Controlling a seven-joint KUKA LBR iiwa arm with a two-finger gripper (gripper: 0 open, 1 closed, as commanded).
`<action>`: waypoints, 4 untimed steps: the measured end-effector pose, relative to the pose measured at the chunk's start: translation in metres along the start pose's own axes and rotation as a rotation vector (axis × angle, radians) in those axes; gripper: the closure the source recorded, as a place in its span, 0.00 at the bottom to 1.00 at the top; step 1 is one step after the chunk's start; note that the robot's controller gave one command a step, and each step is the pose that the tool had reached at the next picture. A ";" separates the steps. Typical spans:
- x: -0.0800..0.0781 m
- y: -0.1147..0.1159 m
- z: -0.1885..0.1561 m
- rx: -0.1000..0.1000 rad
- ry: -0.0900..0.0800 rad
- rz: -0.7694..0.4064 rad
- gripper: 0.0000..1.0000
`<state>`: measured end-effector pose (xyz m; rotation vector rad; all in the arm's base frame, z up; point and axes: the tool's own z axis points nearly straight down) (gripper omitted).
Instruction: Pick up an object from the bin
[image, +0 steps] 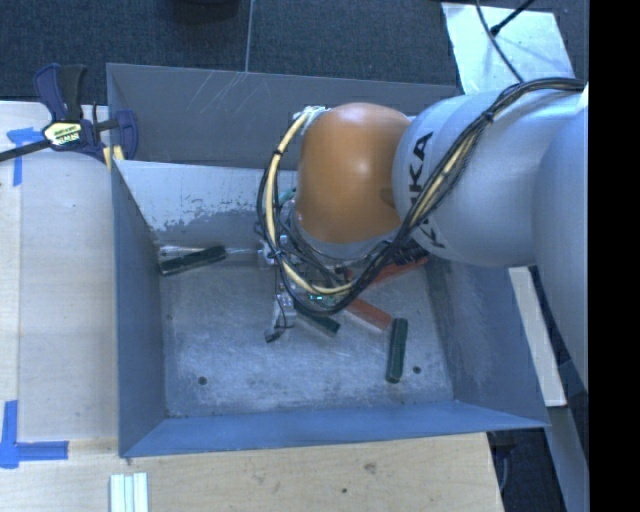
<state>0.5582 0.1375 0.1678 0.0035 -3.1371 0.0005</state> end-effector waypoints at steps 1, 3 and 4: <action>-0.054 -0.092 0.092 0.001 -0.010 -0.413 0.00; -0.016 -0.094 0.097 0.000 -0.009 -0.443 1.00; -0.022 -0.084 -0.054 0.002 -0.018 -0.455 1.00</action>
Offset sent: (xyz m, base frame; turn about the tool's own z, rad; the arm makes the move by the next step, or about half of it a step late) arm 0.0521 -0.0902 -0.0922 -0.4169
